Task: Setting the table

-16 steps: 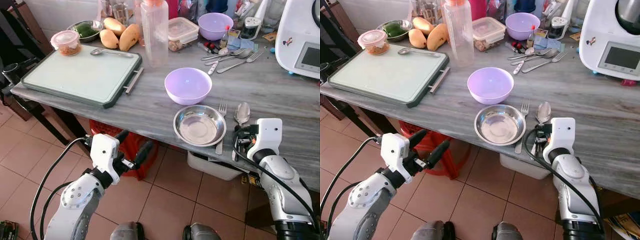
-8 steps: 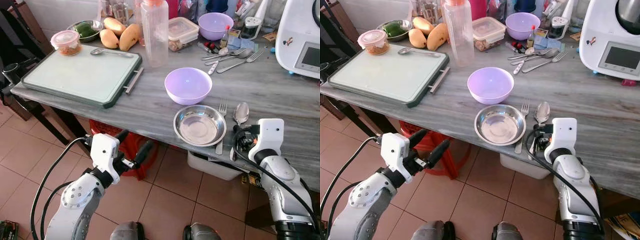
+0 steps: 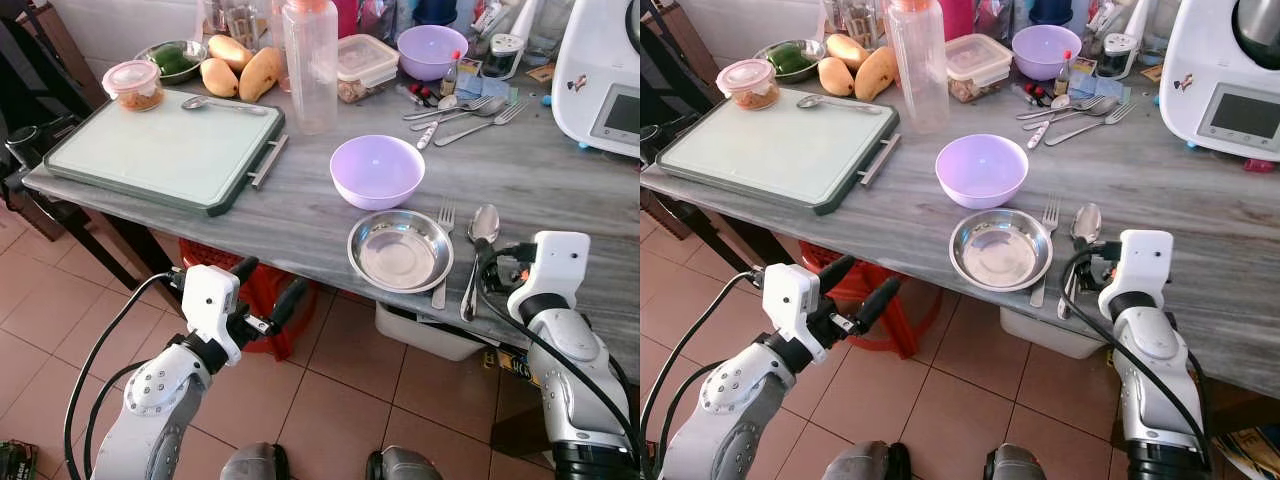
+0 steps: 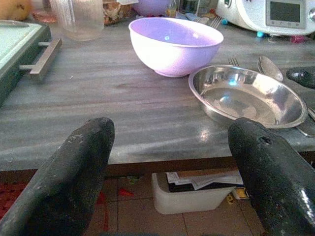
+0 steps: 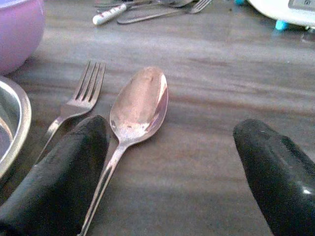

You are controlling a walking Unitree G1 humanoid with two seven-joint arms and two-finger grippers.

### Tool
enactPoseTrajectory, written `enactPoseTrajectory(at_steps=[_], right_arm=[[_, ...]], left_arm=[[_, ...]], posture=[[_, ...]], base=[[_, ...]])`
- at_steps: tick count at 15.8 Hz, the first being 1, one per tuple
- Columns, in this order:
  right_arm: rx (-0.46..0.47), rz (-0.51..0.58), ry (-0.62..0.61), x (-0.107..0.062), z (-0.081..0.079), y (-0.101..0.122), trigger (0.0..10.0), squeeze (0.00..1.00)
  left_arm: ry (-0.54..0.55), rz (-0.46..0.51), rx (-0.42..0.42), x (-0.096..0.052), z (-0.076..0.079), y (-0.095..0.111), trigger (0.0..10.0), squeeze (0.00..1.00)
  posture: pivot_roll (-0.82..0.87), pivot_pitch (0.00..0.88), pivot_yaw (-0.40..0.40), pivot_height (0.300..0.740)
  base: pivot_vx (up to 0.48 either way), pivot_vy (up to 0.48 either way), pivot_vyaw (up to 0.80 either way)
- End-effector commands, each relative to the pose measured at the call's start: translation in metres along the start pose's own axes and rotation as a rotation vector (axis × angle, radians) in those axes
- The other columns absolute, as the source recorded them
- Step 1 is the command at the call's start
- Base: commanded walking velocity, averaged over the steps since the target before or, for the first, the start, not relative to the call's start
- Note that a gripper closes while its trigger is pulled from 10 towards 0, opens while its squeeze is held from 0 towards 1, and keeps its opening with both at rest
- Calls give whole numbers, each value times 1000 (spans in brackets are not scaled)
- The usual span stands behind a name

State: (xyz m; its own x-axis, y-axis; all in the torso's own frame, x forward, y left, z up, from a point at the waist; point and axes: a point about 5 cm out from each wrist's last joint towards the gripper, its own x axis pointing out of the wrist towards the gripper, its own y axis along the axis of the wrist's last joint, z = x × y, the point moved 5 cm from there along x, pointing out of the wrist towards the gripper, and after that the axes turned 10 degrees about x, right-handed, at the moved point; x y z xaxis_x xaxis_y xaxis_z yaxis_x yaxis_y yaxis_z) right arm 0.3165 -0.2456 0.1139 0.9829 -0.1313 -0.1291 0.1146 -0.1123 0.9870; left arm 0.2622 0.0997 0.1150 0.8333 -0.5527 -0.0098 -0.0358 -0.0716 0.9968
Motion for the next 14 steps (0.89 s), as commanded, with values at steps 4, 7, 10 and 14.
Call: enactPoseTrajectory(at_steps=[4, 7, 10, 14], right_arm=[[-8, 123, -14, -3, -1, 24, 10000, 1000], [-63, 236, 19, -8, -16, 42, 10000, 1000], [-68, 273, 57, -8, -34, 47, 10000, 1000], [-60, 275, 65, -11, -42, 39, 10000, 1000]], left_arm=[[36, -27, 18, 0, -5, -9, 10000, 0], [78, -23, 31, 8, -9, -11, 10000, 0], [87, 9, 32, 20, -9, -7, 10000, 0], [200, -11, 67, 32, -24, -13, 10000, 0]], posture=[[-6, 31, 67, 740], [-21, 0, 58, 740], [-35, 0, 54, 740], [-54, 0, 54, 740]], base=[[0, 0, 0], [0, 0, 0], [0, 0, 0], [0, 0, 0]])
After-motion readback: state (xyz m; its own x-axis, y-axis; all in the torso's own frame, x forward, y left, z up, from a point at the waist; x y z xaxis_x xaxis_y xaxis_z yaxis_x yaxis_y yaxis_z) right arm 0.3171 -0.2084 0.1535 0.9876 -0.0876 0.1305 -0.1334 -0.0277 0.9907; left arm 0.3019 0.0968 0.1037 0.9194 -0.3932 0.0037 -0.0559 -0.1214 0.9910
